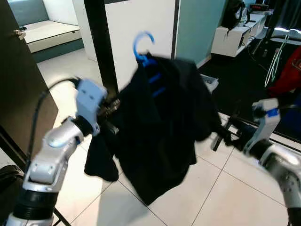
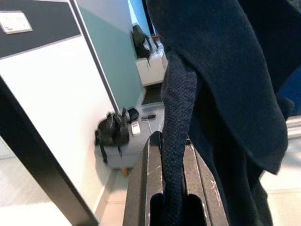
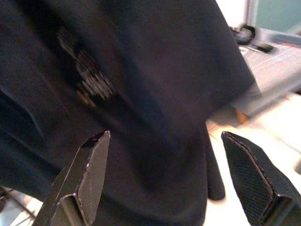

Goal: Hang hanger

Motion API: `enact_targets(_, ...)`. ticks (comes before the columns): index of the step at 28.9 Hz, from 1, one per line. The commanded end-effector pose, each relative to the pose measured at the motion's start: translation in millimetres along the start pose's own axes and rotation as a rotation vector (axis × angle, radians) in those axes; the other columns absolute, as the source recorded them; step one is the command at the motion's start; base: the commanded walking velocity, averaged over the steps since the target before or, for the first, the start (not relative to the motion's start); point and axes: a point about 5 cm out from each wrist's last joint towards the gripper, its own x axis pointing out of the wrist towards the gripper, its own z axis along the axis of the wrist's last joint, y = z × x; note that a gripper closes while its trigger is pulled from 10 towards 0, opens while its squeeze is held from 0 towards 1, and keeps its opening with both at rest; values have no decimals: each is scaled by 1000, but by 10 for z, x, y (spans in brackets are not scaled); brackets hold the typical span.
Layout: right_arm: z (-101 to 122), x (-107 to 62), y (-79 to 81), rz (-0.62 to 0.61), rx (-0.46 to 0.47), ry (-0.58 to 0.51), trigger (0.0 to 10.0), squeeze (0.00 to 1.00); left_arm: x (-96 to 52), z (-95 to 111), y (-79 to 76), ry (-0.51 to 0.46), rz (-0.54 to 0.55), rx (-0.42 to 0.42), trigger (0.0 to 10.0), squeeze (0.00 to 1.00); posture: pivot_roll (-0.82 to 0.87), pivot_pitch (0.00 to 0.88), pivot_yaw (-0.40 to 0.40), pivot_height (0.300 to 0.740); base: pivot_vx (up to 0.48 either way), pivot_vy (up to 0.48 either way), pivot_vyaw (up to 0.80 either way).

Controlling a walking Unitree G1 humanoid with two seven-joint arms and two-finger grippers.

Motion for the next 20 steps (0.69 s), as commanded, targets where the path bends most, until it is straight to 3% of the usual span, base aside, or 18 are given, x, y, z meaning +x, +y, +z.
enact_targets(1,-42,-89,-131,-22,-51,26,10000,0,-48,245,125,-90,-22,-3,10000,0,-43,0,29,740,0,0,0)
enact_targets(8,-61,-133,-173,-14,-89,44,10000,0,-64,307,162,-109,-35,-3,10000,0,-43,0,29,740,0,0,0)
enact_targets(10,-64,-198,-254,-29,-128,51,10000,0,-82,421,155,-135,-96,-5,10000,0,-40,0,27,740,0,0,0)
enact_targets(11,13,-245,-312,-50,-157,17,10000,0,-98,520,110,-148,-178,1,10000,0,-43,0,33,740,0,0,0)
enact_targets(14,125,-256,-310,-63,-175,-44,10000,0,-104,570,57,-143,-245,-2,10000,0,-44,0,38,740,0,0,0)
enact_targets(16,237,-168,-92,-29,-368,-88,10000,0,-88,586,-46,-125,-314,-34,10000,0,-47,0,40,740,0,0,0)
enact_targets(18,227,-141,-29,-13,-421,-82,10000,0,-84,585,-62,-123,-320,-43,10000,0,-47,0,40,740,0,0,0)
enact_targets(20,243,-43,215,63,-452,-126,10000,0,-76,602,-117,-130,-339,-69,10000,0,-47,0,39,740,0,0,0)
